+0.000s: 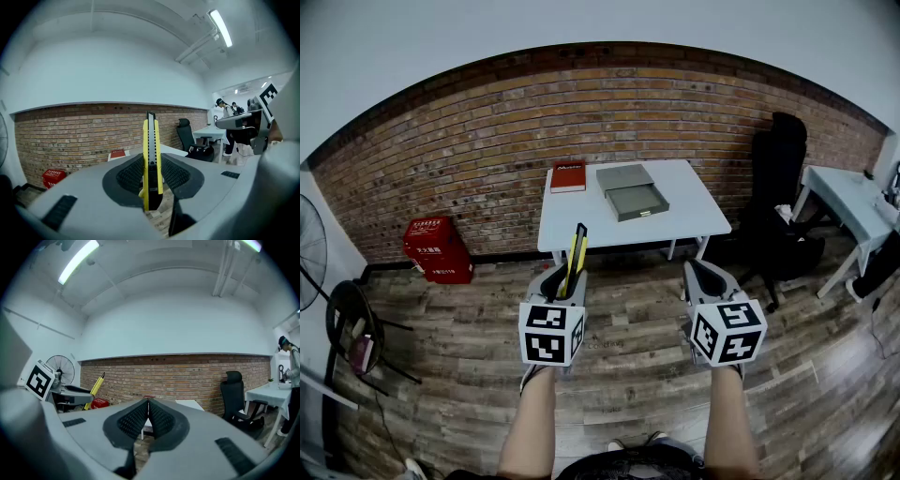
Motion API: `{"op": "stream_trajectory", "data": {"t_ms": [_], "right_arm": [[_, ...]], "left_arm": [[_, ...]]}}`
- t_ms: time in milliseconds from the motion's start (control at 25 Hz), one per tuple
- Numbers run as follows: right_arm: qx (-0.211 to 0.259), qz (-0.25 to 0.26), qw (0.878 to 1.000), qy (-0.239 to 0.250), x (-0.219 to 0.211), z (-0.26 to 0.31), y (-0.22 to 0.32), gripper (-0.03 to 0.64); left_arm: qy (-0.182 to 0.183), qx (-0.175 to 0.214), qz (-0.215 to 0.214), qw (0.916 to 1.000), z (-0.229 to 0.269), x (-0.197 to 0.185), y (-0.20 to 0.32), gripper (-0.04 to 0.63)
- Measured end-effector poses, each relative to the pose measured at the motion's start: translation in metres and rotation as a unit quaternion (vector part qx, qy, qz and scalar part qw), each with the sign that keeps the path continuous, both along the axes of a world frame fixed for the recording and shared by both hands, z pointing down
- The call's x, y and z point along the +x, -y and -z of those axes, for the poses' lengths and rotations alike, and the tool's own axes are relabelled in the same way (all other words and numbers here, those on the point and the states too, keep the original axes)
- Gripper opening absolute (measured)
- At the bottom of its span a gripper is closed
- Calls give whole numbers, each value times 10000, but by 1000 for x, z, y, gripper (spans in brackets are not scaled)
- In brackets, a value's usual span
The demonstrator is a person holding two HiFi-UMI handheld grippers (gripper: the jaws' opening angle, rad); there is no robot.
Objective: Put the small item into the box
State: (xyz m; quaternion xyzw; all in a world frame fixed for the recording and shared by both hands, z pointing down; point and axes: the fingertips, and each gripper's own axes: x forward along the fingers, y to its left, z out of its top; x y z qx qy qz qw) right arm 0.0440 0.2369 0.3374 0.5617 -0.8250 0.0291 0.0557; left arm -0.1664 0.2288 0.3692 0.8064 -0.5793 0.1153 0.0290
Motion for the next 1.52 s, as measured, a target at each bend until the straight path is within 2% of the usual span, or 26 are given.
{"op": "stream_trajectory", "data": {"t_ms": [360, 640, 1520], "right_arm": [[-32, 6, 10000, 23, -5, -5, 11, 20], [-47, 49, 10000, 30, -3, -10, 40, 20], [-220, 389, 9989, 173, 50, -21, 211, 20]], "left_arm": [[-40, -13, -46, 10000, -4, -2, 12, 130], [-3, -70, -22, 10000, -9, -1, 39, 130], [124, -326, 300, 9989, -17, 49, 194, 130]]}}
